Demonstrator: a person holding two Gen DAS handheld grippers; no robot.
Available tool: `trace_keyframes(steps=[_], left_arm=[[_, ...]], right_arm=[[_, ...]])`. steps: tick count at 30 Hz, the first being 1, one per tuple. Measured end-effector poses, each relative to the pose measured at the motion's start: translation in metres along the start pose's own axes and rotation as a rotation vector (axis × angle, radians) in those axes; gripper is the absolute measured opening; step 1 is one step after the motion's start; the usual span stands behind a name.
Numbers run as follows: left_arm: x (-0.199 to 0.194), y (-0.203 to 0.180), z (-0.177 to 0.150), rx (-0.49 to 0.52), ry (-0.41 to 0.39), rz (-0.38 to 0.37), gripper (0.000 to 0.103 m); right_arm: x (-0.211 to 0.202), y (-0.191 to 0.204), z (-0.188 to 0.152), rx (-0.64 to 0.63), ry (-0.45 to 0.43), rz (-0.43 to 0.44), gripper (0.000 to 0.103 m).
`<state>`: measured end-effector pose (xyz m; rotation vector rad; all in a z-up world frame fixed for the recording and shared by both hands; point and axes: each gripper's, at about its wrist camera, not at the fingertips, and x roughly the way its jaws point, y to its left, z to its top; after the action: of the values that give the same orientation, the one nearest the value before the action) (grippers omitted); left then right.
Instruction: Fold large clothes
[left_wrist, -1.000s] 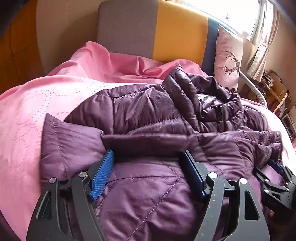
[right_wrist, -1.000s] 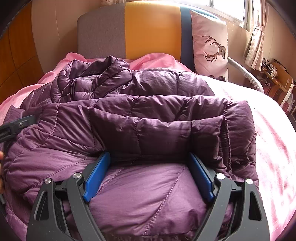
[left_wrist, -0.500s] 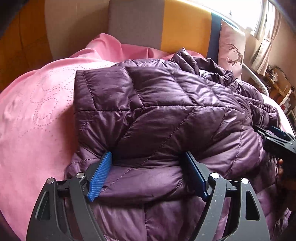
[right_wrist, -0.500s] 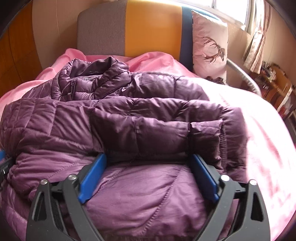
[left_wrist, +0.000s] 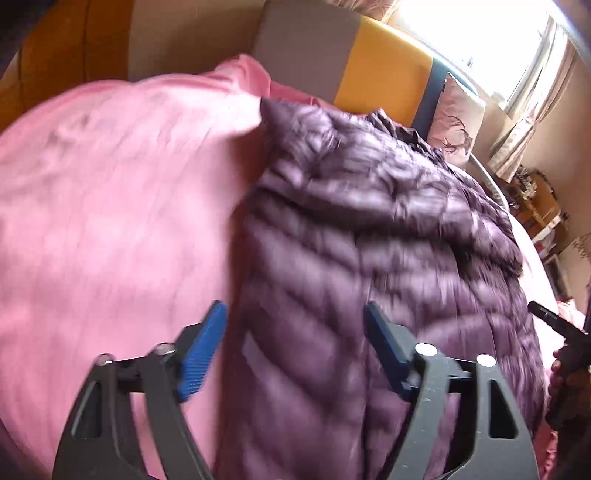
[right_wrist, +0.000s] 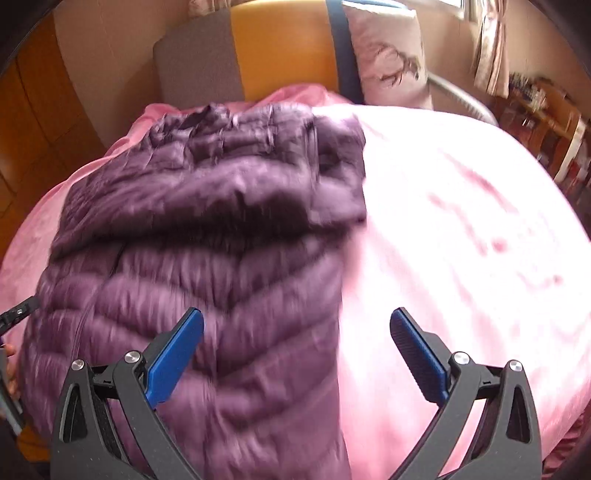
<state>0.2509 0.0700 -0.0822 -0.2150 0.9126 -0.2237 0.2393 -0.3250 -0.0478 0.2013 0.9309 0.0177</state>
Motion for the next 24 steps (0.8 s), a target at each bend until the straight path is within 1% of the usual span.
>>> trace_keyframes(steps=[2, 4, 6, 7, 10, 11, 14, 16, 17, 18, 19, 20, 21, 22, 23, 24], left_arm=[[-0.011, 0.01, -0.019, -0.025, 0.019, -0.048, 0.07], [-0.022, 0.02, -0.039, -0.051, 0.04, -0.101, 0.07], [-0.032, 0.026, -0.057, -0.055, 0.044, -0.122, 0.07], [-0.037, 0.028, -0.065, -0.054, 0.045, -0.132, 0.07], [-0.054, 0.032, -0.085, -0.046, 0.037, -0.155, 0.07], [-0.057, 0.033, -0.09, -0.045, 0.042, -0.158, 0.07], [-0.063, 0.031, -0.11, -0.027, 0.08, -0.181, 0.07], [-0.062, 0.028, -0.123, -0.003, 0.12, -0.198, 0.067], [-0.061, 0.027, -0.128, -0.001, 0.132, -0.2, 0.062], [-0.06, 0.027, -0.132, 0.009, 0.144, -0.193, 0.056], [-0.061, 0.026, -0.133, 0.019, 0.146, -0.196, 0.042], [-0.063, 0.026, -0.132, 0.027, 0.146, -0.225, 0.023], [-0.067, 0.025, -0.13, 0.036, 0.143, -0.255, 0.016], [-0.073, 0.022, -0.128, 0.06, 0.127, -0.249, 0.01], [-0.078, 0.02, -0.125, 0.075, 0.12, -0.261, 0.008], [-0.081, 0.02, -0.122, 0.073, 0.112, -0.284, 0.008]], right_arm=[[-0.011, -0.008, -0.02, 0.005, 0.034, 0.062, 0.1], [-0.022, -0.011, -0.04, 0.0, 0.057, 0.102, 0.099], [-0.032, -0.012, -0.061, 0.008, 0.085, 0.14, 0.092], [-0.036, -0.01, -0.072, 0.013, 0.096, 0.148, 0.09], [-0.047, -0.011, -0.101, 0.023, 0.127, 0.182, 0.079], [-0.05, -0.01, -0.111, 0.031, 0.146, 0.203, 0.073], [-0.052, -0.007, -0.133, 0.038, 0.178, 0.238, 0.067], [-0.053, -0.006, -0.144, 0.046, 0.187, 0.263, 0.064], [-0.053, -0.006, -0.147, 0.047, 0.188, 0.271, 0.058], [-0.054, -0.004, -0.147, 0.045, 0.193, 0.285, 0.046], [-0.054, -0.003, -0.145, 0.041, 0.202, 0.303, 0.039], [-0.056, 0.003, -0.143, 0.028, 0.203, 0.319, 0.028], [-0.06, 0.009, -0.141, 0.0, 0.197, 0.327, 0.021], [-0.065, 0.014, -0.137, -0.022, 0.188, 0.333, 0.018], [-0.072, 0.017, -0.133, -0.032, 0.174, 0.354, 0.016], [-0.08, 0.019, -0.128, -0.027, 0.153, 0.38, 0.012]])
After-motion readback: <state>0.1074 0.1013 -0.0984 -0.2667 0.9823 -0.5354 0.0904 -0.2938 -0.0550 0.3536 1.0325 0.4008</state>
